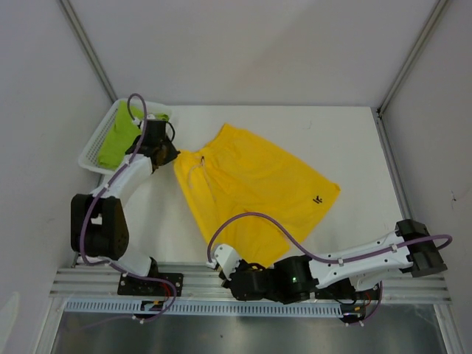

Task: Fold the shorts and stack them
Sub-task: Fold the shorts

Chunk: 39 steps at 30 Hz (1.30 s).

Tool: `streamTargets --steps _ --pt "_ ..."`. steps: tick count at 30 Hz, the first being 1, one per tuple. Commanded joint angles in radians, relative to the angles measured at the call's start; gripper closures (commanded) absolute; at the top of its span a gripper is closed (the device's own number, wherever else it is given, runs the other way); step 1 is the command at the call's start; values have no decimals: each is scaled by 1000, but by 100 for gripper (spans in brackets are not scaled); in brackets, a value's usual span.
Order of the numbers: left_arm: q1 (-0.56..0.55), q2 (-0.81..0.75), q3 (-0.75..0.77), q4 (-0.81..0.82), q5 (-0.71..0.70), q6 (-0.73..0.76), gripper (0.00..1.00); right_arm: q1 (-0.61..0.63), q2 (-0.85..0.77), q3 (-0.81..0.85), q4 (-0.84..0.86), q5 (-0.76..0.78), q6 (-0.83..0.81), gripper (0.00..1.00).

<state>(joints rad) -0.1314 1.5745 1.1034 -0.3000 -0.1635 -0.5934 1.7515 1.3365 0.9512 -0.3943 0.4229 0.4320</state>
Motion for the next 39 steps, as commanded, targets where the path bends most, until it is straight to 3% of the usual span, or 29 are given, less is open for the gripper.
streamTargets --steps 1,8,11,16,22,27,31,39 --pt "73 -91 96 -163 -61 15 100 45 26 96 -37 -6 -1 100" --pt "116 -192 226 -447 -154 -51 100 63 -3 199 -58 -19 -1 100" --pt "128 -264 253 -491 -176 -51 100 71 -26 225 -72 -29 4 100" --pt "187 -330 314 -551 -94 -51 99 82 -43 270 -81 -27 -1 100" --pt "190 -361 360 -522 -41 -97 95 53 -98 366 -146 8 -19 100" --pt "190 -309 405 -470 27 -147 97 -170 -194 357 -238 -68 -24 100" --pt "188 -256 386 -416 64 -204 100 -392 -253 317 -271 -226 -41 100" --pt "173 -179 303 -257 91 -361 100 -743 -303 226 -305 -366 -85 100"
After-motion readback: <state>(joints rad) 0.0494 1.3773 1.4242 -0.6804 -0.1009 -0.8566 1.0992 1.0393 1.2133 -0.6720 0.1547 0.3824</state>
